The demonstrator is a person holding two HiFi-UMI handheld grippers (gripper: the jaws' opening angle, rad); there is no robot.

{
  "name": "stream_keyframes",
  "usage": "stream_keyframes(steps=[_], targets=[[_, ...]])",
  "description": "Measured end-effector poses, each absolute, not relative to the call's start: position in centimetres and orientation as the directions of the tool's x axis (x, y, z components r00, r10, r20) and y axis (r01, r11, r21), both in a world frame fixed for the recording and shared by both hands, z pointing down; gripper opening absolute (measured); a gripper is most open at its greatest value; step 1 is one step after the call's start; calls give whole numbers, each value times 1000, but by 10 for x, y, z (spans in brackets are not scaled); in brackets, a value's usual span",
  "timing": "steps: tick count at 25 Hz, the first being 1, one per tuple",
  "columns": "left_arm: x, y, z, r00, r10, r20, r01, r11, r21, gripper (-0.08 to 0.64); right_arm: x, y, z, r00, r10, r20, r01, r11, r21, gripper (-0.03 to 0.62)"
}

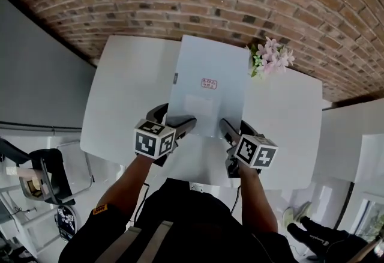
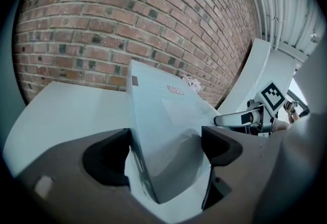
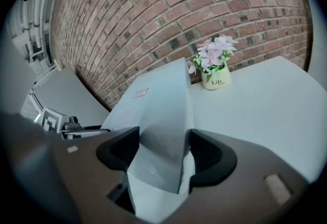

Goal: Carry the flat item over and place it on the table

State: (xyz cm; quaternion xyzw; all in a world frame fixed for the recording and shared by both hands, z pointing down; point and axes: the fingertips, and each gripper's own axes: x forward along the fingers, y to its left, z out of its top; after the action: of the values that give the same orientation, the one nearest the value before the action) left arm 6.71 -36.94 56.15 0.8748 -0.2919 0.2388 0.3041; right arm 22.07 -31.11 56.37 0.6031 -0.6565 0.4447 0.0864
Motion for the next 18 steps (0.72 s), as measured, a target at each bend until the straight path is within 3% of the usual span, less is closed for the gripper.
stream_keyframes(steps=[18], targets=[[74,-419,622,712,-293,639,-654,-607,451,456,226,-362,617,-261,-645,718,-866,-173,-470,314]])
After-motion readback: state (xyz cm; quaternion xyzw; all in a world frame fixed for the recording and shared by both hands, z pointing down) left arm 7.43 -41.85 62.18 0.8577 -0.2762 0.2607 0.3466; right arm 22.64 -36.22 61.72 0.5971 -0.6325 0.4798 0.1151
